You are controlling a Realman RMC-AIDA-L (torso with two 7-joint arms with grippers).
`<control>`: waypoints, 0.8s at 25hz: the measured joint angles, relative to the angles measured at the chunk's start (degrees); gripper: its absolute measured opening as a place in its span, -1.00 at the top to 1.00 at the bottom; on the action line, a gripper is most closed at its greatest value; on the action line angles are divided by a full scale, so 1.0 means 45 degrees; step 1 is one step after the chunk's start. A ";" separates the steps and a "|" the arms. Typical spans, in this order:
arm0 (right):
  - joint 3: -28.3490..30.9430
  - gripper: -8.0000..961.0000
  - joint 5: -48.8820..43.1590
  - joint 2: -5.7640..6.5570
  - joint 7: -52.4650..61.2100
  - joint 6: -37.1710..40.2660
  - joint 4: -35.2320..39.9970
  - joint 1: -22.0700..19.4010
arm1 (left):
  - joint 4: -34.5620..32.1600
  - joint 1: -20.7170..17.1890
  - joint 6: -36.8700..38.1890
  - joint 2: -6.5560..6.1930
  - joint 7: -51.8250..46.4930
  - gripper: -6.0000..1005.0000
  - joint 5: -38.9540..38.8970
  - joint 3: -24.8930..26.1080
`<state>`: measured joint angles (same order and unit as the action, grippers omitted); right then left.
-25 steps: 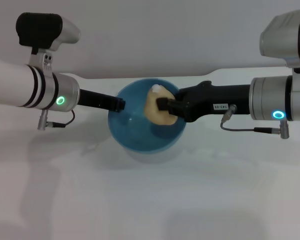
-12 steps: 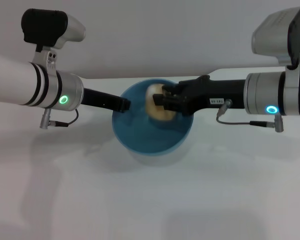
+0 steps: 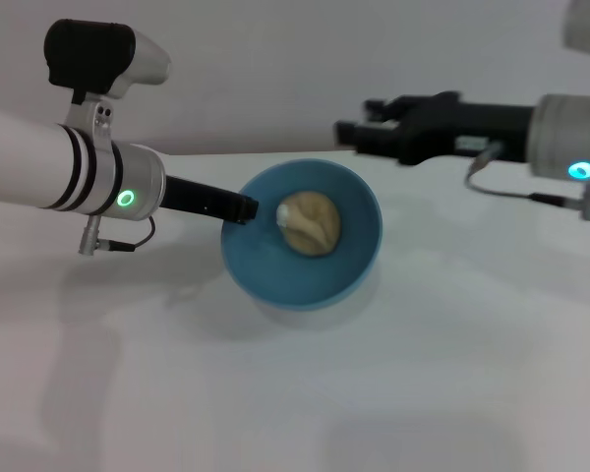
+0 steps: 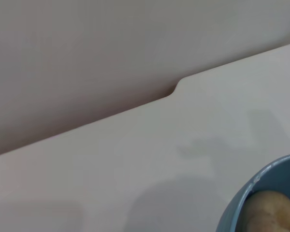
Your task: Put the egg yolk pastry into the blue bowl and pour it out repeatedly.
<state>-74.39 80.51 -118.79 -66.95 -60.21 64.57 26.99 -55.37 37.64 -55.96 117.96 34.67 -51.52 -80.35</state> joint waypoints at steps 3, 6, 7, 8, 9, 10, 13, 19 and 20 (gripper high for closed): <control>0.1178 -0.08 0.0007 -0.0011 0.0063 0.0003 -0.0087 -0.0394 | -0.0001 -0.0070 0.0408 -0.0002 0.0092 0.96 0.0045 -0.0048; 0.2075 -0.08 0.0008 -0.0007 0.0077 -0.0057 -0.0280 -0.0859 | -0.0014 -0.0146 0.0955 -0.0002 0.0123 0.96 0.0077 -0.0326; 0.2332 -0.08 0.0008 -0.0006 0.0077 -0.0090 -0.0341 -0.1042 | -0.0045 -0.0191 0.1312 -0.0002 0.0170 0.96 0.0080 -0.0494; 0.2517 -0.08 0.0008 -0.0006 0.0076 -0.0104 -0.0420 -0.1226 | -0.0129 -0.0286 0.2027 -0.0003 0.0269 0.96 0.0082 -0.0848; 0.2714 -0.07 0.0008 -0.0004 0.0075 -0.0102 -0.0537 -0.1416 | -0.0185 -0.0346 0.2348 -0.0003 0.0308 0.96 0.0083 -0.1055; 0.2876 -0.07 0.0008 -0.0008 0.0058 -0.0111 -0.0692 -0.1571 | -0.0262 -0.0452 0.3075 -0.0003 0.0378 0.96 0.0086 -0.1443; 0.3518 -0.07 0.0003 0.0004 0.0018 -0.0072 -0.1491 -0.1923 | -0.0349 -0.0628 0.5061 -0.0003 0.0423 0.96 0.0107 -0.2448; 0.5306 -0.06 -0.0115 0.0108 -0.0256 -0.0024 -0.2929 -0.2539 | -0.0331 -0.0691 0.8394 0.0040 0.0429 0.96 0.0305 -0.4122; 0.5559 -0.06 -0.0115 0.0099 -0.0333 -0.0035 -0.2964 -0.2688 | -0.0330 -0.0695 0.8903 0.0072 0.0430 0.96 0.0467 -0.4386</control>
<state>-49.37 79.99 -118.35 -68.45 -60.36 51.23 14.89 -56.86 34.51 -15.89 118.28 36.61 -49.42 -100.09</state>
